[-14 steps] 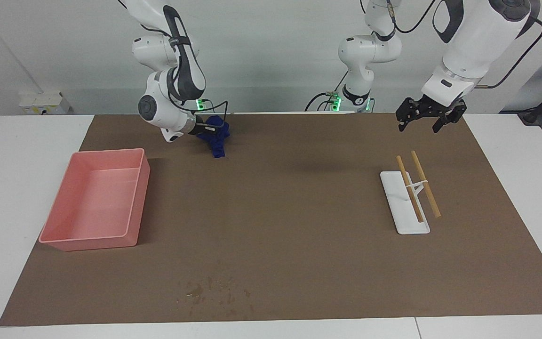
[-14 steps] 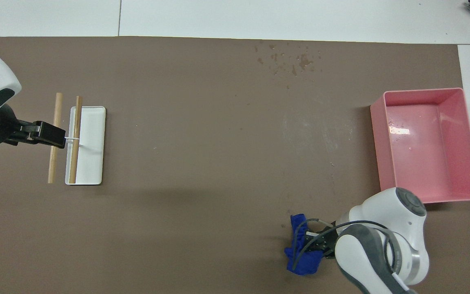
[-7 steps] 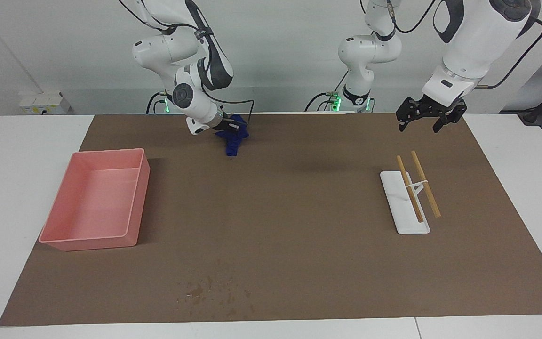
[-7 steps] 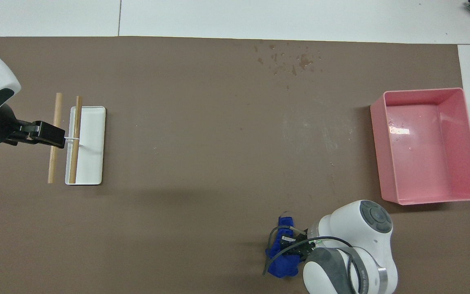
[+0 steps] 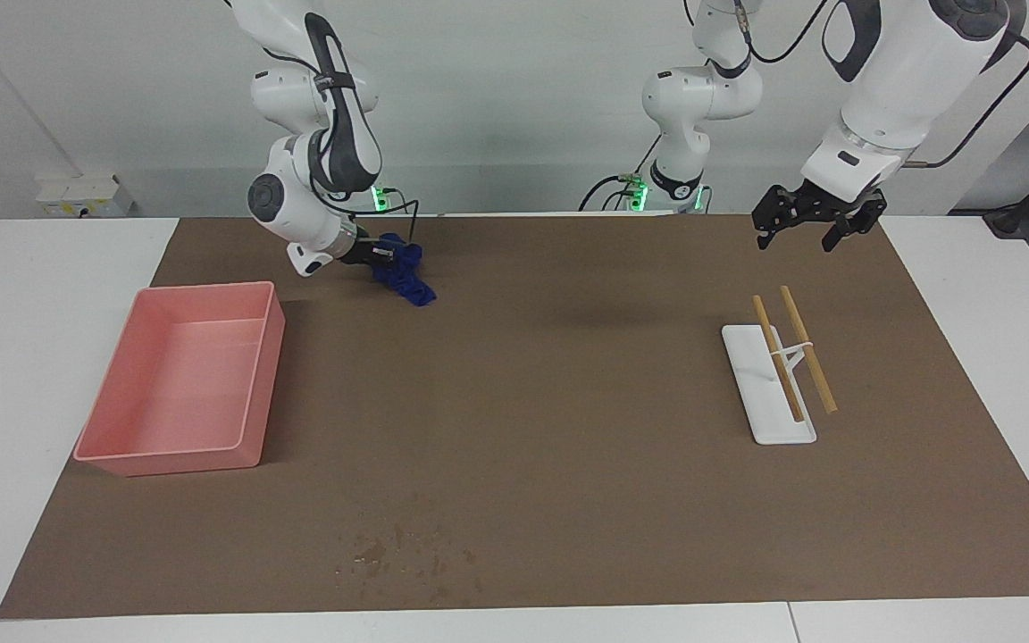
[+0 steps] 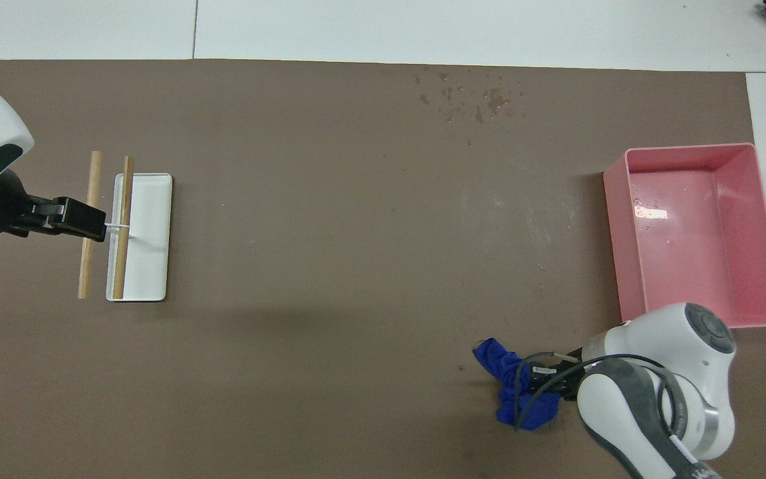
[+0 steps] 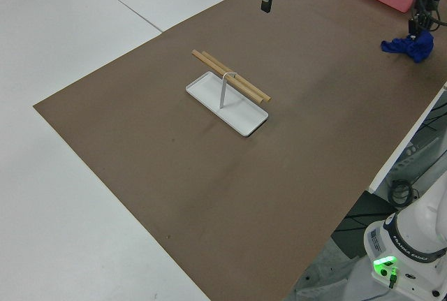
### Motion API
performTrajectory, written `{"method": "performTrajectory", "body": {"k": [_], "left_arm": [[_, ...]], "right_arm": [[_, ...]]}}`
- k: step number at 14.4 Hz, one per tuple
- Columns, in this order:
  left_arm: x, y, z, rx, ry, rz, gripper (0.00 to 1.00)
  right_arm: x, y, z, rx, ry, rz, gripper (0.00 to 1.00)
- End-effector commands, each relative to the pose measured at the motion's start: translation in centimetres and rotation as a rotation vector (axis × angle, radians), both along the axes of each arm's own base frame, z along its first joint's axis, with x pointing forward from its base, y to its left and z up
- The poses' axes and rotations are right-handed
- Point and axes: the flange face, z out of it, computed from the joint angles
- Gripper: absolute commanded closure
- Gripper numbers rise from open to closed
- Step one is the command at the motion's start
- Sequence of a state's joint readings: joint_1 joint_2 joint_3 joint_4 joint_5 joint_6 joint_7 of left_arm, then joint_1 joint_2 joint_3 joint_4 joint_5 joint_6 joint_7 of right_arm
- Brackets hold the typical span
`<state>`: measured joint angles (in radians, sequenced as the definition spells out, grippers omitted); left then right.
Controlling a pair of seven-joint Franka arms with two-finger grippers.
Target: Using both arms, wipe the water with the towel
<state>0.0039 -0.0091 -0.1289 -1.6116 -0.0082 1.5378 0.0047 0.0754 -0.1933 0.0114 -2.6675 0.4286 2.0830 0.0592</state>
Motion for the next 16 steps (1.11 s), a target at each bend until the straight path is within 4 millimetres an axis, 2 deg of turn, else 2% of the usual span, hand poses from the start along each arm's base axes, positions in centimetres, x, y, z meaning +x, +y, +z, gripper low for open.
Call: {"method": "performTrajectory", "body": {"k": [1,3,7,9,11,16], "left_arm": [[-0.4,0.2,0.1,0.015,-0.011,0.003,0.00],[-0.4,0.2,0.1,0.015,-0.011,0.003,0.00],[-0.4,0.1,0.1,0.015,-0.011,0.002,0.00],[-0.4,0.2,0.1,0.015,-0.011,0.003,0.00],[-0.4,0.1,0.1,0.015,-0.011,0.002,0.00],[-0.4,0.2,0.1,0.015,-0.011,0.003,0.00]], "right_arm": [[-0.4,-4.1,-0.3,-0.025,-0.026,0.076,1.00],[-0.9,-4.9,-0.3,-0.018,0.002,0.075,1.00],[-1.6,-3.7,-0.2,-0.006,0.075,-0.007,1.00],[-1.7,-1.6,-0.1,0.026,0.083,-0.018,1.00],[-1.7,-0.6,0.1,0.035,0.106,-0.100,1.00],[-1.9,5.3,0.6,0.069,0.127,-0.185,1.00]]}}
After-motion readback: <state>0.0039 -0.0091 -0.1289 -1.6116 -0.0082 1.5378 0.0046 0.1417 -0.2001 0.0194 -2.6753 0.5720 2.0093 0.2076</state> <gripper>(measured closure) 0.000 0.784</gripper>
